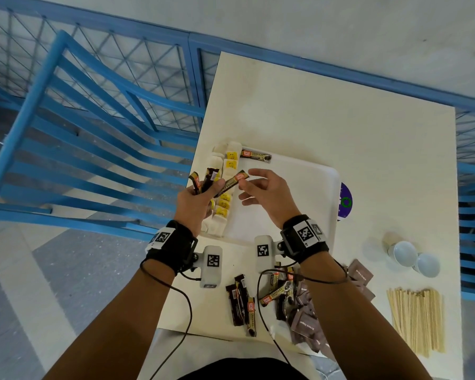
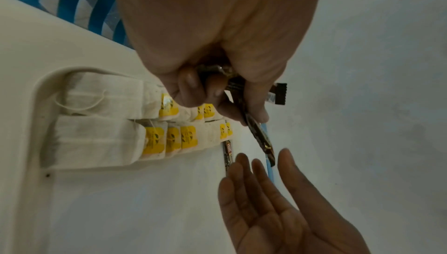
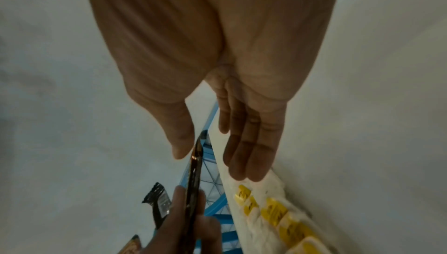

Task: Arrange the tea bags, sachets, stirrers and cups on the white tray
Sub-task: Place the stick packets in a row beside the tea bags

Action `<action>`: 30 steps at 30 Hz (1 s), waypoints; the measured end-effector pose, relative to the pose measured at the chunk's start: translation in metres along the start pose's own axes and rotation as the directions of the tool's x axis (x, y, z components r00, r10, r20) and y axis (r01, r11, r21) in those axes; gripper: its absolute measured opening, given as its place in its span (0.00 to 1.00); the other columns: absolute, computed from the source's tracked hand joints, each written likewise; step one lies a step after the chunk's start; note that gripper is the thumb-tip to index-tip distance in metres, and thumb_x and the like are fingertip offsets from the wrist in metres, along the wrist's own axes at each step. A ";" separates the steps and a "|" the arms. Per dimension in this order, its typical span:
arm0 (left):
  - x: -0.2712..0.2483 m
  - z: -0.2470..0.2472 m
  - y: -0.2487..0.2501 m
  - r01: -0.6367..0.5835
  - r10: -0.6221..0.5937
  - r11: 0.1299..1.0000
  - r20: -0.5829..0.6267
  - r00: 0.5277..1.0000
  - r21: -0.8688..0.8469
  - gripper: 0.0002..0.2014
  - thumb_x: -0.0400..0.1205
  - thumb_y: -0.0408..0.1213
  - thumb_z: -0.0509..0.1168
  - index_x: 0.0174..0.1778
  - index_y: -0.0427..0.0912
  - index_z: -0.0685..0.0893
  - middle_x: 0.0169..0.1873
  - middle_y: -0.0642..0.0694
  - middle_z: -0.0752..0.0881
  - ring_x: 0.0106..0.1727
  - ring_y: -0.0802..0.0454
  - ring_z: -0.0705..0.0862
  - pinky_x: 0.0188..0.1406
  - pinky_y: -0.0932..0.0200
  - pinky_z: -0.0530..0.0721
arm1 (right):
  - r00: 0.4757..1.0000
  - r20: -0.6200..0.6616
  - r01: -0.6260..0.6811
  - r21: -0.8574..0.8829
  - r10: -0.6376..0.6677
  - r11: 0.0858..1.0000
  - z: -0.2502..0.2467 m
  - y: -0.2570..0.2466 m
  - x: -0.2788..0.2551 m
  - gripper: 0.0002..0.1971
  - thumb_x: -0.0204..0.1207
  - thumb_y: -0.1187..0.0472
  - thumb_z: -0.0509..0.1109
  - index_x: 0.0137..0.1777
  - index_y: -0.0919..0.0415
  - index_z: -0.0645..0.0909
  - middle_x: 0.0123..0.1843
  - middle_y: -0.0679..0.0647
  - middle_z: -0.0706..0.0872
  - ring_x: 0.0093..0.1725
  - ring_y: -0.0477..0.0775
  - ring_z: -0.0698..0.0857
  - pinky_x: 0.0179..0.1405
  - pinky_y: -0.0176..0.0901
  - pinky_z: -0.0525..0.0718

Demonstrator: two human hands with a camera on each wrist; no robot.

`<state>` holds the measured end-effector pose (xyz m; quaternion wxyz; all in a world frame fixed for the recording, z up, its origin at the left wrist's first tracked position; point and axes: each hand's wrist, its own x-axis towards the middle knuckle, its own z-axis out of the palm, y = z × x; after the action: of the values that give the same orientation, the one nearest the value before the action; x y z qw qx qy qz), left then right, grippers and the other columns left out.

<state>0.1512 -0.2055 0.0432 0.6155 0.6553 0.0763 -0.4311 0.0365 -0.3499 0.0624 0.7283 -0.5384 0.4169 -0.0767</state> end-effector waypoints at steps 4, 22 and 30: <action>-0.006 0.008 0.000 -0.046 0.046 0.995 -0.005 0.999 0.089 0.11 0.77 0.41 0.80 0.40 0.37 0.89 0.19 0.51 0.72 0.20 0.55 0.61 0.18 0.62 0.61 | 1.000 -0.029 0.004 -0.012 -0.005 1.000 0.010 0.005 0.002 0.16 0.74 0.62 0.81 0.59 0.67 0.85 0.47 0.63 0.93 0.44 0.60 0.92 0.47 0.55 0.92; 0.002 -0.012 -0.010 0.045 -0.042 0.990 -0.027 0.999 0.133 0.08 0.80 0.43 0.78 0.38 0.44 0.93 0.42 0.39 0.94 0.20 0.57 0.62 0.16 0.64 0.60 | 0.892 -0.001 0.149 -0.944 -0.453 0.296 -0.023 0.047 0.070 0.15 0.81 0.58 0.70 0.65 0.59 0.86 0.62 0.57 0.81 0.63 0.62 0.76 0.64 0.55 0.74; 0.010 -0.017 -0.010 0.036 -0.034 0.995 -0.031 0.999 0.092 0.11 0.83 0.45 0.74 0.46 0.41 0.91 0.32 0.49 0.84 0.20 0.59 0.64 0.15 0.66 0.61 | 0.874 -0.093 0.121 -0.909 -0.477 0.399 -0.025 0.053 0.069 0.10 0.78 0.67 0.70 0.58 0.62 0.87 0.56 0.57 0.82 0.58 0.62 0.77 0.59 0.58 0.79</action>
<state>0.1593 -0.1929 0.0270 0.5756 0.6881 0.0768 -0.4351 0.0454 -0.3852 -0.0210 0.2321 -0.8799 0.4080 -0.0733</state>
